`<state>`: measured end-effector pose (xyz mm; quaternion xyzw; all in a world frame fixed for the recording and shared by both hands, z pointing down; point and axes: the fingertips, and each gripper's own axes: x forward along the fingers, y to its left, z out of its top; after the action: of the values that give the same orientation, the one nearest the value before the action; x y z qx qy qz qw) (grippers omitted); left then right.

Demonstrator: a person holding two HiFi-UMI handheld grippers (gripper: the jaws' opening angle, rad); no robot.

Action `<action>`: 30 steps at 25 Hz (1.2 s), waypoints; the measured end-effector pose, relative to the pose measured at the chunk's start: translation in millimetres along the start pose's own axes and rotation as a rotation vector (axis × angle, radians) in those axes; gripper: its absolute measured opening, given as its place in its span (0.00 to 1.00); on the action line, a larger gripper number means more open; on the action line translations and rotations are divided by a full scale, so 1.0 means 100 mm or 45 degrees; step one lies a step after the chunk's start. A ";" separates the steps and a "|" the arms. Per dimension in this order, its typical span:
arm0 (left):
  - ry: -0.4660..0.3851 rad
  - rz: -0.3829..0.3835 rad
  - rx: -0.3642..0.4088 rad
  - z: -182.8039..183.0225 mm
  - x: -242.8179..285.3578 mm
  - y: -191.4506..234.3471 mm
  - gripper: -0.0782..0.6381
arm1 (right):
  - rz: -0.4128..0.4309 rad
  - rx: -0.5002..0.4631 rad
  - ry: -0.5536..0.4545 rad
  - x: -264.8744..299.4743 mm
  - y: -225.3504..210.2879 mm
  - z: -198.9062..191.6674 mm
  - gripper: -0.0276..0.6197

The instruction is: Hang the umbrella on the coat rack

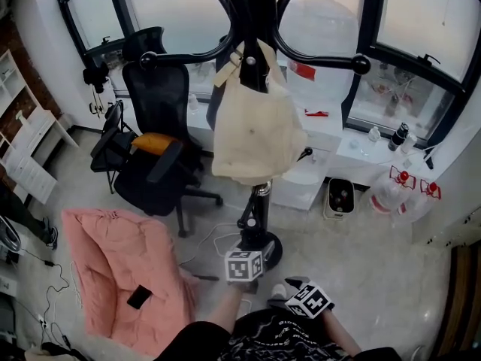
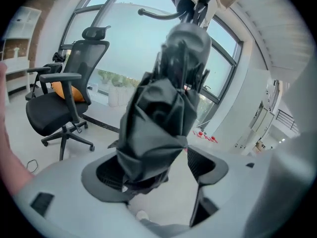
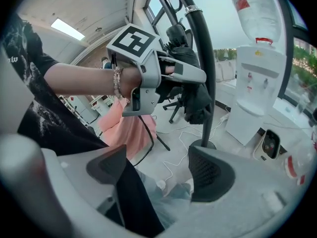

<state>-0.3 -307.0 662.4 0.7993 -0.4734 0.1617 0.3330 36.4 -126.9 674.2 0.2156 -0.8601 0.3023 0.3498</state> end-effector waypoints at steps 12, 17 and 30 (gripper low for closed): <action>0.037 -0.105 0.009 -0.11 -0.17 -0.11 0.62 | -0.007 0.022 -0.055 0.05 0.04 0.05 0.64; 0.038 -0.220 -0.002 -0.16 -0.31 -0.28 0.62 | -0.050 0.053 -0.104 -0.03 0.05 0.10 0.64; -0.185 -0.463 0.050 0.12 -1.13 -0.78 0.62 | -0.296 0.229 -0.634 -0.83 -0.11 0.80 0.56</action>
<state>10.3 -216.1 559.6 0.8876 -0.3406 0.0496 0.3060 60.3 -175.3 571.8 0.4106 -0.8587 0.2730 0.1395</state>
